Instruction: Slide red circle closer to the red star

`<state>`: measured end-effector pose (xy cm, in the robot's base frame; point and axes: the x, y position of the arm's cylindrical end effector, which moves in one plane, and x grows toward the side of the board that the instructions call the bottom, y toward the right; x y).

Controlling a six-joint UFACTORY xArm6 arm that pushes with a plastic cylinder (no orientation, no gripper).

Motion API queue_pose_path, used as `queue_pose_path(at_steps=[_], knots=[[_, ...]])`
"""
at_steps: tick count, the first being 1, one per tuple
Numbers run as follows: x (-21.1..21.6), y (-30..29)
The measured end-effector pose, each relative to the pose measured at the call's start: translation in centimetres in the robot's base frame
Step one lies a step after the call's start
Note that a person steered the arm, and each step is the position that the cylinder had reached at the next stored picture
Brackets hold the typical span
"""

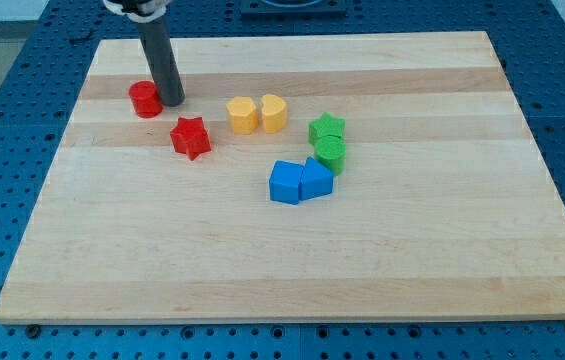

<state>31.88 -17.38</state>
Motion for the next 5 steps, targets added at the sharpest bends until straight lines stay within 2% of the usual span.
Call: queue_pose_path(at_steps=[2,3,5], knots=[[-3.6,-1.6],[-3.7,-4.0],[-0.3,-4.8]])
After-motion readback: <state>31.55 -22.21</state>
